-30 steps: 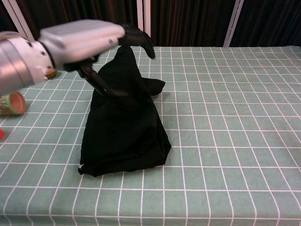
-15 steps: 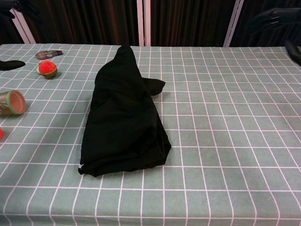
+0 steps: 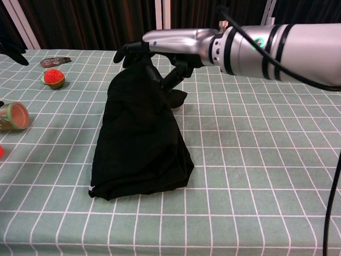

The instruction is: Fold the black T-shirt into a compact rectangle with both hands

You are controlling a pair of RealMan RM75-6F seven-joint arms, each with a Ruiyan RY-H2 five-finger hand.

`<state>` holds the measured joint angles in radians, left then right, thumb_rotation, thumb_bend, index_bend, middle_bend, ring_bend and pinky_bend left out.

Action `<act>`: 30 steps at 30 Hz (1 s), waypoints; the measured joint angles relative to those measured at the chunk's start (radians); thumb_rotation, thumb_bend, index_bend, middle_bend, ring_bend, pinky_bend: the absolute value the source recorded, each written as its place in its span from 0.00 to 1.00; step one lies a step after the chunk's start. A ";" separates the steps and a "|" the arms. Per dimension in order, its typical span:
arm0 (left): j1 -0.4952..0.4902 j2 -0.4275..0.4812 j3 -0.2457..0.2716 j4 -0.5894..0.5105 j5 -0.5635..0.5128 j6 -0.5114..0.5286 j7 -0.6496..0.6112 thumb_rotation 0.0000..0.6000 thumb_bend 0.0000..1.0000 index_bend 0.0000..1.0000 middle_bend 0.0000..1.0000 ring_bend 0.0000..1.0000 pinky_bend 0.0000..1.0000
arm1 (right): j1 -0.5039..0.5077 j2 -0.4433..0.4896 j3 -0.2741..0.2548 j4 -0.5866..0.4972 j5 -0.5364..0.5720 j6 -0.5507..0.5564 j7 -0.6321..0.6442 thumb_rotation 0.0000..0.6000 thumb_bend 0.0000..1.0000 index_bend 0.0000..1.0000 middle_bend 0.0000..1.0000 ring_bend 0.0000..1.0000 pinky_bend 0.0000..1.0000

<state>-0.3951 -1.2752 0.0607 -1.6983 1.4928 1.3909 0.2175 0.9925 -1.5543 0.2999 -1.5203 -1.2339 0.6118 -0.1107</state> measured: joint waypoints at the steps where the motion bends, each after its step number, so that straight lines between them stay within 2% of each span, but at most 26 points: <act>1: 0.005 -0.001 0.001 0.006 0.003 0.000 -0.009 1.00 0.31 0.22 0.11 0.04 0.16 | 0.013 -0.025 -0.002 0.035 0.042 -0.013 -0.015 1.00 0.84 0.12 0.14 0.06 0.10; 3: 0.013 -0.004 0.003 0.019 0.008 -0.002 -0.021 1.00 0.31 0.22 0.11 0.04 0.16 | 0.029 -0.056 -0.011 0.086 0.102 -0.029 -0.037 1.00 0.84 0.12 0.14 0.06 0.10; 7: 0.024 -0.011 0.002 0.040 0.015 -0.012 -0.042 1.00 0.31 0.22 0.11 0.04 0.16 | 0.039 -0.096 -0.068 0.166 0.197 -0.042 -0.078 1.00 0.83 0.12 0.14 0.06 0.10; 11: 0.025 -0.019 -0.005 0.047 0.021 -0.028 -0.047 1.00 0.30 0.22 0.11 0.04 0.16 | 0.032 -0.114 -0.115 0.203 0.240 -0.042 -0.093 1.00 0.79 0.11 0.14 0.06 0.10; 14: 0.027 -0.019 -0.012 0.042 0.025 -0.033 -0.044 1.00 0.30 0.22 0.11 0.04 0.16 | 0.022 -0.108 -0.119 0.191 0.231 -0.023 -0.089 1.00 0.78 0.11 0.14 0.06 0.10; 18: 0.036 -0.014 -0.023 0.039 0.028 -0.028 -0.046 1.00 0.30 0.22 0.11 0.04 0.16 | -0.013 -0.067 -0.113 0.112 0.161 0.046 -0.050 1.00 0.78 0.11 0.14 0.06 0.10; 23: 0.039 -0.014 -0.032 0.034 0.030 -0.034 -0.050 1.00 0.30 0.22 0.11 0.04 0.16 | -0.079 0.043 -0.132 -0.061 -0.014 0.142 0.029 1.00 0.78 0.11 0.15 0.06 0.10; 27: 0.039 -0.018 -0.036 0.031 0.029 -0.046 -0.048 1.00 0.30 0.22 0.11 0.04 0.16 | -0.127 0.133 -0.188 -0.178 -0.143 0.183 0.091 1.00 0.78 0.11 0.15 0.06 0.10; 30: 0.040 -0.021 -0.039 0.027 0.029 -0.055 -0.042 1.00 0.30 0.22 0.11 0.04 0.16 | -0.151 0.158 -0.244 -0.222 -0.216 0.193 0.137 1.00 0.78 0.11 0.15 0.06 0.10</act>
<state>-0.3555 -1.2967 0.0218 -1.6709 1.5215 1.3355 0.1757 0.8412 -1.3959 0.0557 -1.7420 -1.4504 0.8048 0.0264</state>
